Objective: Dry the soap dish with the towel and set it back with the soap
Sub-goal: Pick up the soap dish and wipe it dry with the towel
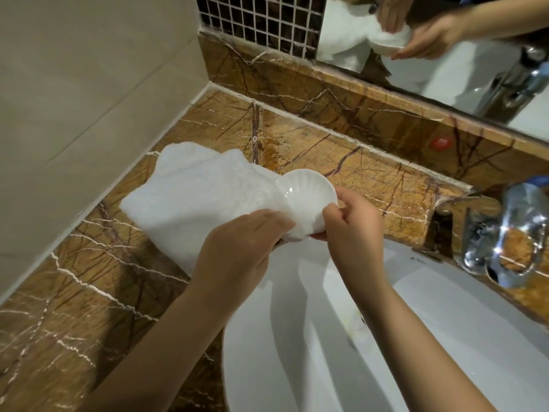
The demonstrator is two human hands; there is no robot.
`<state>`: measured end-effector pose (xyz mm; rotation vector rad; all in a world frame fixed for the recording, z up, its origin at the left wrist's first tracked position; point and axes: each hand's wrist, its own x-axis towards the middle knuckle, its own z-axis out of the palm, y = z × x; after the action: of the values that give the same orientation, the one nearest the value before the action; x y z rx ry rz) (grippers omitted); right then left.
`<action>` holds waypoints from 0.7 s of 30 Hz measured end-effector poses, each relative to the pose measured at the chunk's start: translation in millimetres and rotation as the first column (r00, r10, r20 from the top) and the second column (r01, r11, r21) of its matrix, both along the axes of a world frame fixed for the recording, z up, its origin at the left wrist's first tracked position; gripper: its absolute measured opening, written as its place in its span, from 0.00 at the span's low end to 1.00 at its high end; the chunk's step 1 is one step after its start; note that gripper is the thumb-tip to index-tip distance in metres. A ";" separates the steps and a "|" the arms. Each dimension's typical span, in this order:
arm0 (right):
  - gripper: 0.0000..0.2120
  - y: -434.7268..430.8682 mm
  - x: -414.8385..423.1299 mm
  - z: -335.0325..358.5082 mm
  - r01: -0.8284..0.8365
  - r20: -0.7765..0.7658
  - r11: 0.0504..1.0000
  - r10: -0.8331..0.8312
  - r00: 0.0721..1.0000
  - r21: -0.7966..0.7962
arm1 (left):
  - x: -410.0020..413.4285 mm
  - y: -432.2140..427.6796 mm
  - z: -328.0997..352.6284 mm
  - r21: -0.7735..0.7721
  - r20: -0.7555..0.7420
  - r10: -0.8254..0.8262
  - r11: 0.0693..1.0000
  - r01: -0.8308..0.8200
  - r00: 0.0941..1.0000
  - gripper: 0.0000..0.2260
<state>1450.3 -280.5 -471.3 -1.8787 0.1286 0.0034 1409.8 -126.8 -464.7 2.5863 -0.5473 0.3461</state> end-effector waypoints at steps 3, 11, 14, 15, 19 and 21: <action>0.19 -9.6 11.2 6.7 0.091 -0.031 0.992 -0.089 0.996 0.089 | -4.9 8.9 0.2 -0.024 -0.004 -0.014 1.000 0.014 1.000 0.18; 0.18 -2.7 28.8 22.9 -0.046 -0.133 0.970 0.080 0.988 0.239 | 6.7 2.9 6.3 -0.670 -0.583 -0.041 0.590 -0.451 0.811 0.26; 0.19 14.4 23.0 22.3 -0.139 -0.114 0.964 0.168 0.979 0.227 | 13.9 7.5 12.9 -0.803 -0.590 -0.136 0.209 -0.559 0.796 0.15; 0.19 20.0 21.8 22.3 -0.169 -0.100 0.959 0.196 0.976 0.226 | 15.2 9.4 15.1 -0.796 -0.598 -0.098 0.189 -0.575 0.796 0.11; 0.11 33.4 18.7 11.4 -0.123 -0.040 0.986 0.128 0.991 0.109 | 17.5 19.0 10.3 -0.750 -0.650 0.074 0.102 -0.654 0.757 0.10; 0.11 31.0 9.6 -3.9 -0.005 -0.079 0.993 -0.004 0.997 -0.119 | 15.8 26.4 9.6 -0.733 -0.648 0.170 0.127 -0.669 0.742 0.10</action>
<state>1459.9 -249.5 -475.3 -1.9982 0.1863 0.0726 1425.7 -100.4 -455.1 1.3726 0.5603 0.1755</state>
